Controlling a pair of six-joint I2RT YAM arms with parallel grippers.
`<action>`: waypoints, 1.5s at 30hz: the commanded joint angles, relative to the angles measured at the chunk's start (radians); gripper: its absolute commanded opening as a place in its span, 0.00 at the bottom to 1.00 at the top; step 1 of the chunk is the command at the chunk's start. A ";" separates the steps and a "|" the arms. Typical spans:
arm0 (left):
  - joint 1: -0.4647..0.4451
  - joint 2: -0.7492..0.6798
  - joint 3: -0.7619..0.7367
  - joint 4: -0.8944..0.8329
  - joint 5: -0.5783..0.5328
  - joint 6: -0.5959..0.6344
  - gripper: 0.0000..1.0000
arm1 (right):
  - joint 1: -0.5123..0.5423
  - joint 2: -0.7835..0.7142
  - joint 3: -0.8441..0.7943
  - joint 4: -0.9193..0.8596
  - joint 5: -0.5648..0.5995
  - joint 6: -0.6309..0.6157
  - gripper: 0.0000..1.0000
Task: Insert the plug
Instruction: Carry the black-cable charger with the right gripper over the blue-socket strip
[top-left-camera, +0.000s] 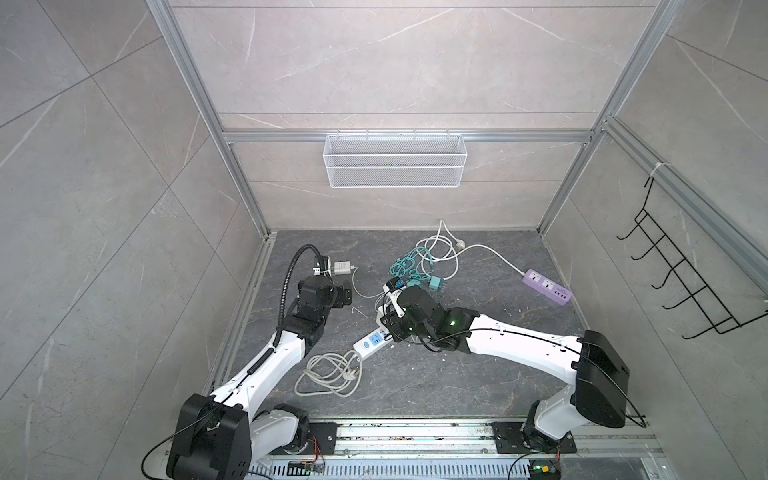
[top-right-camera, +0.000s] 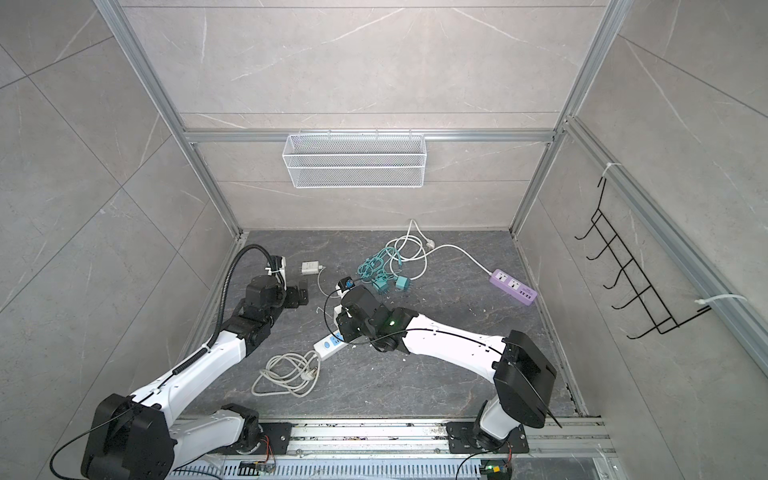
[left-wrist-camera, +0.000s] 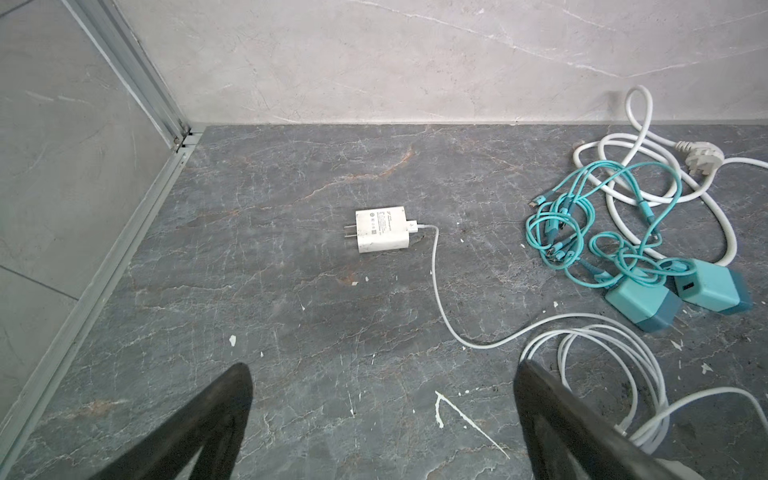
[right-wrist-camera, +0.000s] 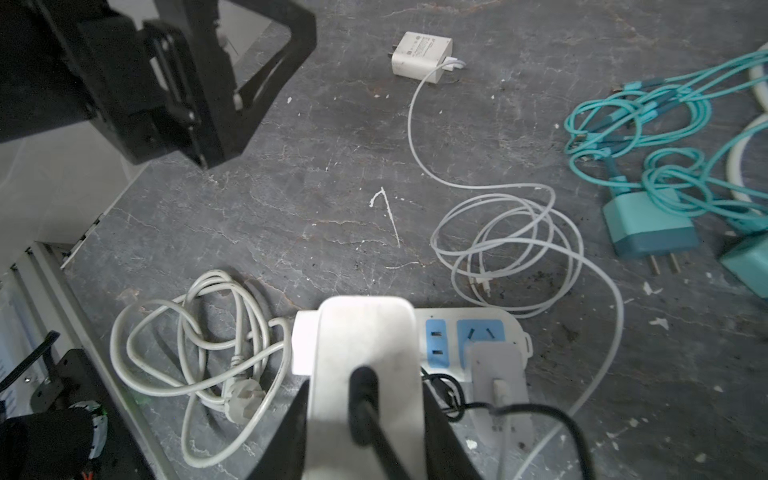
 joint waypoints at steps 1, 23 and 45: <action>0.008 -0.019 0.006 0.056 -0.023 -0.025 1.00 | -0.002 -0.088 0.015 -0.029 0.092 0.008 0.06; 0.009 0.035 0.051 -0.047 0.080 -0.129 1.00 | -0.003 -0.275 -0.081 -0.144 0.183 -0.082 0.07; 0.015 0.053 0.080 -0.136 0.061 -0.207 1.00 | 0.034 -0.081 -0.092 0.023 0.023 -0.060 0.07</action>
